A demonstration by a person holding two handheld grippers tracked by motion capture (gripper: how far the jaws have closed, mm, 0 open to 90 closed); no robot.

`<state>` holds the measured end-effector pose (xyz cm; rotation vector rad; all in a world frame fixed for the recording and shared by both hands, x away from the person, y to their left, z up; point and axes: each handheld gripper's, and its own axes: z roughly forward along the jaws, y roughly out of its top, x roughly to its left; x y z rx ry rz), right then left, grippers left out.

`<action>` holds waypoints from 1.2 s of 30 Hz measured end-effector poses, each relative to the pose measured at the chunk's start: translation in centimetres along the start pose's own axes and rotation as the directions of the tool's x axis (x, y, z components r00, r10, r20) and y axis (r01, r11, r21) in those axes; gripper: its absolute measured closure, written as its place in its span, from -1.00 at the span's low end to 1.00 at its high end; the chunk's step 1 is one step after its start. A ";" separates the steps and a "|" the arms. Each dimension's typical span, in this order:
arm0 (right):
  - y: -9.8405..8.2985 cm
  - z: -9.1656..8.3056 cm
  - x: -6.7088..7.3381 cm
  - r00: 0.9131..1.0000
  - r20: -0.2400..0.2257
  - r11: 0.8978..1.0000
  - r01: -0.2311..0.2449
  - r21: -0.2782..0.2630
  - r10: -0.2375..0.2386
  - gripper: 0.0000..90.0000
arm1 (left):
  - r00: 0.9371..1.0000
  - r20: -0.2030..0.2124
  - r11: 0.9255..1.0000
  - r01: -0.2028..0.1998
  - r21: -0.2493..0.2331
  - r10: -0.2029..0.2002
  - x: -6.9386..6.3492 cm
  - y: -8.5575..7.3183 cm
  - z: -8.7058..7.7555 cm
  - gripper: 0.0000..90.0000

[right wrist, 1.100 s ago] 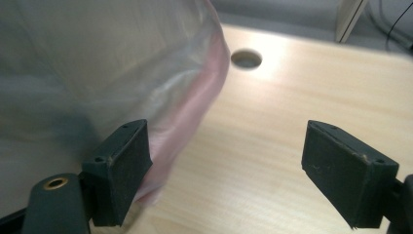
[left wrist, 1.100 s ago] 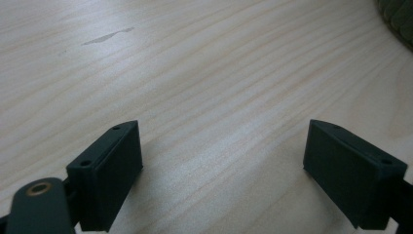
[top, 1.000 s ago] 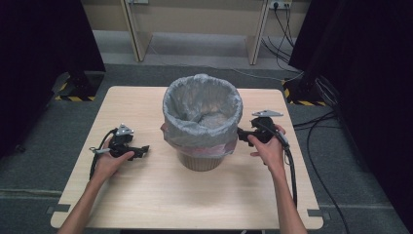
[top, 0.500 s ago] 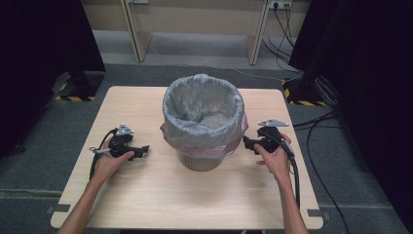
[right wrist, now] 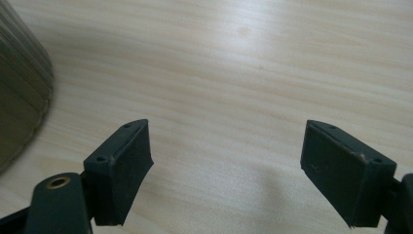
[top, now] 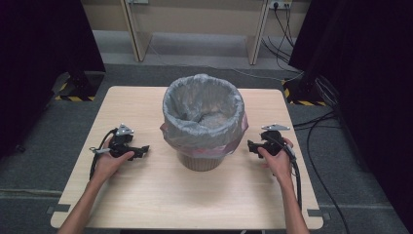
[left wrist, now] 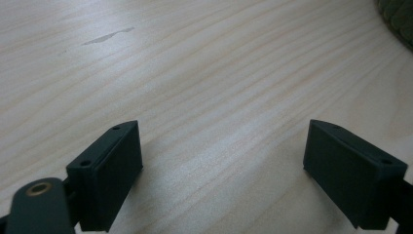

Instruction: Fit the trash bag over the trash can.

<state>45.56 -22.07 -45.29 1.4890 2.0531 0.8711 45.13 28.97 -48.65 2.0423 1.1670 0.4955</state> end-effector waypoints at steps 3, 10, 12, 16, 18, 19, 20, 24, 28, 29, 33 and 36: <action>-0.3 0.3 -0.2 1.000 0.005 1.000 -0.002 0.011 0.002 -0.57 | 1.000 0.000 1.000 0.000 0.000 0.000 0.0 0.0 0.0 -0.71; -1.0 1.1 -0.1 1.000 0.021 0.998 0.022 0.057 -0.023 -0.58 | 1.000 0.000 1.000 0.000 0.000 0.000 0.0 0.0 0.0 -0.71; -1.3 1.5 -0.1 1.000 0.019 0.998 0.004 0.056 -0.005 -0.62 | 1.000 0.000 1.000 0.000 0.000 0.000 0.0 0.0 0.0 -0.71; -1.4 1.5 -0.2 1.000 0.012 0.999 0.003 0.046 -0.004 -0.62 | 1.000 0.000 1.000 0.000 0.000 0.000 0.0 0.0 0.0 -0.71; -1.6 1.5 -0.3 1.000 0.009 1.000 0.002 0.029 -0.002 -0.64 | 1.000 0.000 1.000 0.000 0.000 0.000 0.0 0.0 0.0 -0.71; -1.8 1.5 -0.3 1.000 0.009 1.000 -0.001 0.019 0.001 -0.65 | 1.000 0.000 1.000 0.000 0.000 0.000 0.0 0.0 0.0 -0.71; -1.9 1.5 -0.3 1.000 0.010 1.000 0.002 0.008 -0.002 -0.66 | 1.000 0.000 1.000 0.000 0.000 0.000 0.0 0.0 0.0 -0.71; -2.2 1.4 -0.3 1.000 0.013 1.000 0.002 0.000 -0.002 -0.66 | 1.000 -0.001 1.000 0.000 0.000 0.000 0.0 0.0 0.0 -0.71; -2.4 1.1 -0.3 1.000 0.011 1.000 0.004 -0.001 -0.004 -0.67 | 1.000 -0.001 1.000 -0.001 0.000 0.001 0.0 0.0 0.0 -0.71; -2.5 1.1 -0.3 1.000 0.011 1.000 -0.003 0.000 0.003 -0.67 | 1.000 -0.001 1.000 -0.001 0.000 0.001 0.0 0.0 0.0 -0.71; -2.7 0.9 -0.2 1.000 0.008 1.000 -0.003 0.002 0.003 -0.68 | 1.000 0.000 1.000 -0.001 0.000 0.001 0.0 0.0 0.0 -0.71; -2.9 0.7 -0.3 1.000 0.005 1.000 0.002 0.003 -0.002 -0.70 | 1.000 -0.001 1.000 0.000 0.000 0.000 0.0 0.0 0.0 -0.71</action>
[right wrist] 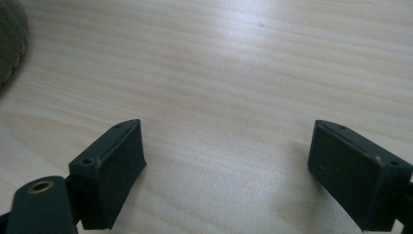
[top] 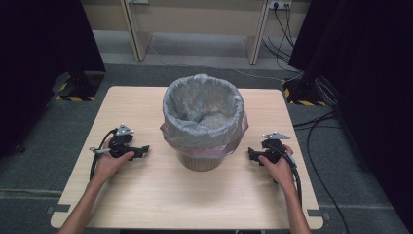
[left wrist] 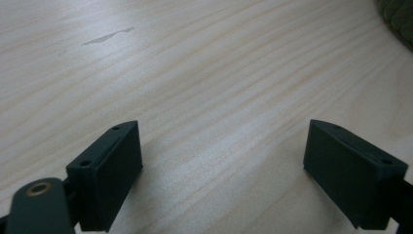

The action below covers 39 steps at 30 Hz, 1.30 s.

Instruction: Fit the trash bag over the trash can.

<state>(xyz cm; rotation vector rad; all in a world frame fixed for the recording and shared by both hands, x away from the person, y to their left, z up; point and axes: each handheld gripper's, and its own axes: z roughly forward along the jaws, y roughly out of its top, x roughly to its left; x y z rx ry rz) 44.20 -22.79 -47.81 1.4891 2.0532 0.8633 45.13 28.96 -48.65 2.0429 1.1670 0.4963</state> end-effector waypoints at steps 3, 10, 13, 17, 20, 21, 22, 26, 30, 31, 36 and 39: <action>-0.3 -0.3 0.0 1.000 0.001 1.000 0.005 -0.001 -0.005 -0.70 | 1.000 -0.001 1.000 -0.001 0.000 0.001 0.0 0.0 0.0 -0.71; -1.1 -1.1 0.2 1.000 -0.003 1.000 0.006 0.000 -0.006 -0.70 | 1.000 0.005 1.000 -0.009 -0.001 0.009 -0.2 -0.1 -0.1 -0.70; -1.5 -1.5 0.3 1.000 -0.005 1.000 -0.001 0.001 0.001 -0.70 | 1.000 0.006 1.000 -0.009 -0.001 0.009 -0.2 -0.1 -0.1 -0.70; -1.8 -1.9 0.4 1.000 -0.007 1.000 0.006 0.001 -0.006 -0.70 | 1.000 0.006 1.000 -0.008 -0.001 0.008 -0.2 -0.1 -0.1 -0.70; -2.1 -2.1 0.5 1.000 -0.010 1.000 0.012 0.000 -0.012 -0.70 | 1.000 0.005 1.000 -0.009 -0.001 0.009 -0.2 -0.1 -0.1 -0.70; -2.2 -2.2 0.6 1.000 -0.011 1.000 0.008 0.001 -0.008 -0.70 | 1.000 0.005 1.000 -0.009 -0.001 0.009 -0.2 -0.1 -0.1 -0.70; -2.3 -2.4 0.6 1.000 -0.013 1.000 0.014 0.001 -0.014 -0.70 | 1.000 0.005 1.000 -0.009 -0.001 0.009 -0.2 -0.1 -0.1 -0.70; -2.8 -2.8 0.7 1.000 -0.017 1.000 0.018 0.001 -0.018 -0.70 | 1.000 0.005 1.000 -0.009 -0.001 0.009 -0.2 -0.1 -0.1 -0.70; -3.2 -3.2 1.0 1.000 -0.021 1.000 0.016 0.001 -0.016 -0.70 | 1.000 0.005 1.000 -0.009 -0.001 0.009 -0.2 -0.1 -0.1 -0.70; -3.3 -3.3 1.0 1.000 -0.021 1.000 0.018 0.000 -0.018 -0.70 | 1.000 0.005 1.000 -0.009 -0.001 0.009 -0.2 -0.1 -0.1 -0.70; -3.3 -3.4 1.0 0.999 -0.022 1.000 0.024 0.000 -0.024 -0.70 | 1.000 0.005 1.000 -0.009 -0.001 0.009 -0.2 -0.1 -0.1 -0.70; -3.3 -3.4 1.1 0.999 -0.023 1.000 0.022 0.002 -0.022 -0.71 | 1.000 0.005 1.000 -0.009 -0.001 0.009 -0.2 -0.1 -0.1 -0.70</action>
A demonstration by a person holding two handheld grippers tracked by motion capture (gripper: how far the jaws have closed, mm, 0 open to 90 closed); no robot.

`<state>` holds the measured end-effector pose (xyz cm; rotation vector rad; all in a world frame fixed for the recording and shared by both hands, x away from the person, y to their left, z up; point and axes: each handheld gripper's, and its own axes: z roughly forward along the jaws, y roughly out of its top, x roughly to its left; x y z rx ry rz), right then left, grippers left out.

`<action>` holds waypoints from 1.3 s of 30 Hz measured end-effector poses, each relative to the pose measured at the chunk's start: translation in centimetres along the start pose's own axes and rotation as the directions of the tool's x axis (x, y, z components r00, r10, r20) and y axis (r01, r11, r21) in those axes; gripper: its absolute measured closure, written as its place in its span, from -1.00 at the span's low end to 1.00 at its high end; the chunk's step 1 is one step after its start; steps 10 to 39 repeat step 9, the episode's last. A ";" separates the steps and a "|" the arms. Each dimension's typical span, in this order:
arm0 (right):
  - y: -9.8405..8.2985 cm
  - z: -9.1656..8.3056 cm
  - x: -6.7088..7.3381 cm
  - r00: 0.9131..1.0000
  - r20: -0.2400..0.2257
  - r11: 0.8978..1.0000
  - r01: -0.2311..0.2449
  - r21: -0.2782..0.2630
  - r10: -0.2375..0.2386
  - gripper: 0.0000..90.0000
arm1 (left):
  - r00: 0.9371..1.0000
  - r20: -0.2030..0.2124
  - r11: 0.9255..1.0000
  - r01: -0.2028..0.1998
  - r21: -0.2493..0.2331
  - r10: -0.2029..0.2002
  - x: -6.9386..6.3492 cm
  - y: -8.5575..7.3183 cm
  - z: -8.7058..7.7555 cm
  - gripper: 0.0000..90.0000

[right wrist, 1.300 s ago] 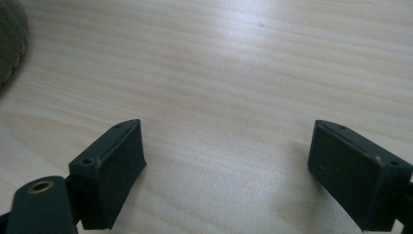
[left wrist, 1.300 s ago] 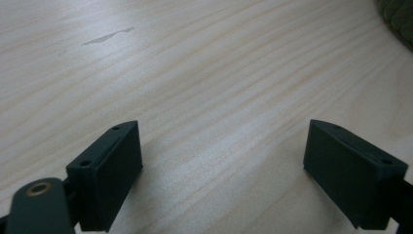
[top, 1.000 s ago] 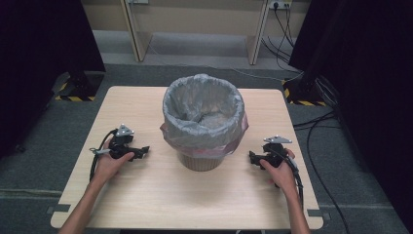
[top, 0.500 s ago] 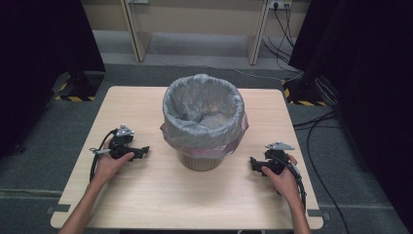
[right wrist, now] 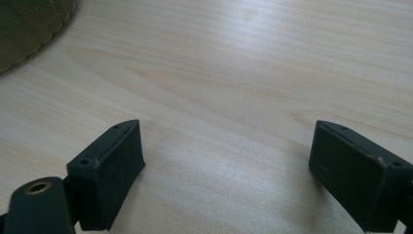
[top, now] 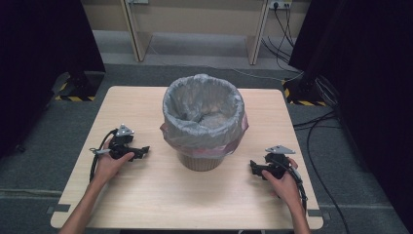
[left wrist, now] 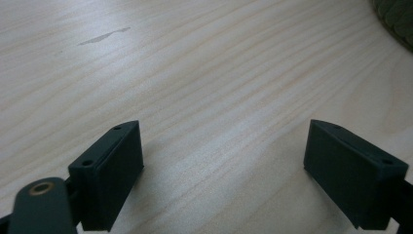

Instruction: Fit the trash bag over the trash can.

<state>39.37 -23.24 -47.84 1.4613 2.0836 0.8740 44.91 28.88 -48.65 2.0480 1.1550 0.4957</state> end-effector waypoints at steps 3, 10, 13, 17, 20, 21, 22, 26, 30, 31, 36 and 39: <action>0.0 0.0 0.0 1.000 -0.001 1.000 -0.002 0.000 0.002 -0.72 | 1.000 0.000 1.000 0.000 0.000 0.000 0.0 0.0 0.0 -0.70; 0.0 0.1 0.1 1.000 0.016 1.000 -0.006 0.002 0.006 -0.75 | 1.000 0.000 1.000 -0.001 0.000 0.001 0.0 0.0 0.0 -0.70; 0.0 0.1 0.1 1.000 0.016 1.000 -0.006 0.002 0.006 -0.75 | 1.000 0.000 1.000 -0.001 0.000 0.001 0.0 0.0 0.0 -0.70; 0.0 0.1 0.1 1.000 0.016 1.000 -0.006 0.002 0.006 -0.75 | 1.000 0.000 1.000 -0.001 0.000 0.001 0.0 0.0 0.0 -0.70; 0.0 0.1 0.1 1.000 0.016 1.000 -0.006 0.002 0.006 -0.75 | 1.000 0.000 1.000 -0.001 0.000 0.001 0.0 0.0 0.0 -0.70; 0.0 0.1 0.1 1.000 0.016 1.000 -0.006 0.002 0.006 -0.75 | 1.000 0.000 1.000 -0.001 0.000 0.001 0.0 0.0 0.0 -0.70; 0.0 0.1 0.1 1.000 0.016 1.000 -0.006 0.002 0.006 -0.75 | 1.000 0.000 1.000 -0.001 0.000 0.001 0.0 0.0 0.0 -0.70; 0.0 0.1 0.1 1.000 0.016 1.000 -0.006 0.002 0.006 -0.75 | 1.000 0.000 1.000 -0.001 0.000 0.001 0.0 0.0 0.0 -0.70; 0.0 0.1 0.1 1.000 0.016 1.000 -0.006 0.002 0.006 -0.75 | 1.000 0.000 1.000 -0.001 0.000 0.001 0.0 0.0 0.0 -0.70; 0.0 0.1 0.1 1.000 0.016 1.000 -0.006 0.002 0.006 -0.75 | 1.000 0.000 1.000 -0.001 0.000 0.001 0.0 0.0 0.0 -0.70; 0.0 0.1 0.1 1.000 0.016 1.000 -0.006 0.002 0.006 -0.75 | 1.000 0.000 1.000 -0.001 0.000 0.001 0.0 0.0 0.0 -0.70; 0.0 0.1 0.1 1.000 0.016 1.000 -0.006 0.002 0.006 -0.75 | 1.000 0.000 1.000 -0.001 0.000 0.001 0.0 0.0 0.0 -0.70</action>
